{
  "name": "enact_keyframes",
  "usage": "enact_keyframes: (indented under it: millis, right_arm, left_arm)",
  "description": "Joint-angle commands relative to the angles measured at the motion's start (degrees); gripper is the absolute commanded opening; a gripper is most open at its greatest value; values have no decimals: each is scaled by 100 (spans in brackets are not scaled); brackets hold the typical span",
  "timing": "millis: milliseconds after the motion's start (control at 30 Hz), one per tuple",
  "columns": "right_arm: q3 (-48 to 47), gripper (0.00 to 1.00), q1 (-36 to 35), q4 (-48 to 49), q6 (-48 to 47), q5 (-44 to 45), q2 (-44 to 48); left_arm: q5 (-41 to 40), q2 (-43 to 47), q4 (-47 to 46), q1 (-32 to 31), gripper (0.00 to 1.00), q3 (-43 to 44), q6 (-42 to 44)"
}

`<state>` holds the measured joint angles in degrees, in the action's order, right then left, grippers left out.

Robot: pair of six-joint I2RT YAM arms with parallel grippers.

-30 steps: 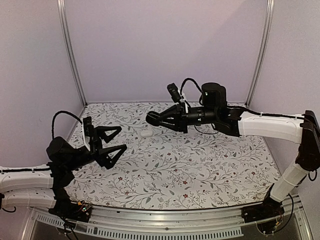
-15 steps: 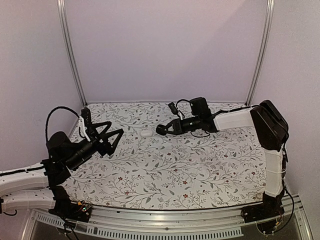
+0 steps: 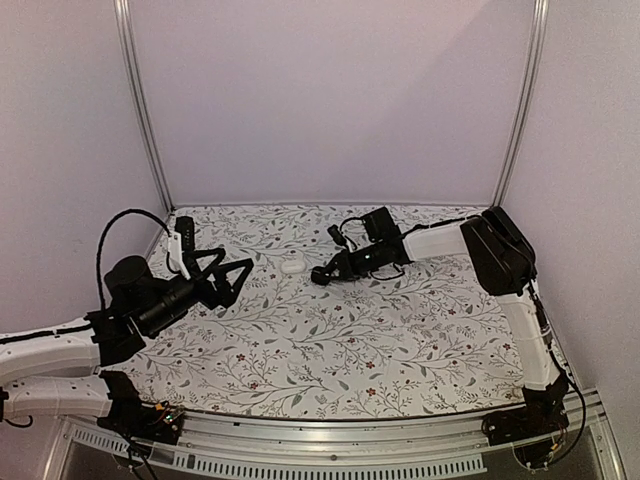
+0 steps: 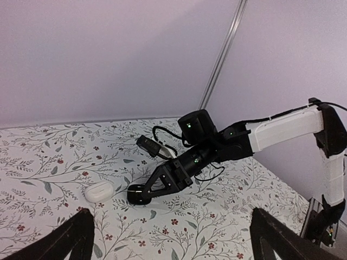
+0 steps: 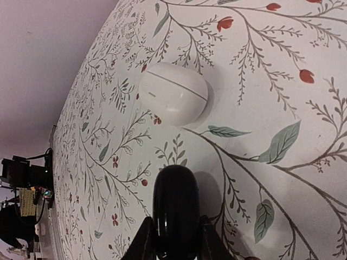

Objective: Insert the wireless bluetooth earbuds into the charging case
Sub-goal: Place the charging case with the earbuds at the center of the board, then reset both arms

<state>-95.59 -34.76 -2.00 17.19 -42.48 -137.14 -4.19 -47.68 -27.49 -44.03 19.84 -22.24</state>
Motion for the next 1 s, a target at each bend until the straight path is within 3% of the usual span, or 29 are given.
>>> enact_keyframes:
  millis: [0,200,333,467,700,967]
  right_arm:
    - [-179,11,83,-280,-174,2,-226]
    - [-188,39,139,-310,-196,98,-250]
    - [-175,48,259,-480,-317,263,-75]
    - [-4,65,434,-562,-478,486,326]
    - [542,79,820,-524,-681,556,1264]
    - [2135,91,871,-69,-1070,1174,3443]
  left_arm:
    - [-16,-187,290,105,100,266,-39]
    - [-16,-374,332,148,100,357,-154]
    - [24,-536,665,204,100,558,-172]
    - [97,-880,1166,320,100,888,-160]
    - [211,-1341,1717,516,100,1447,-124]
    - [336,-1875,2280,652,100,2164,84]
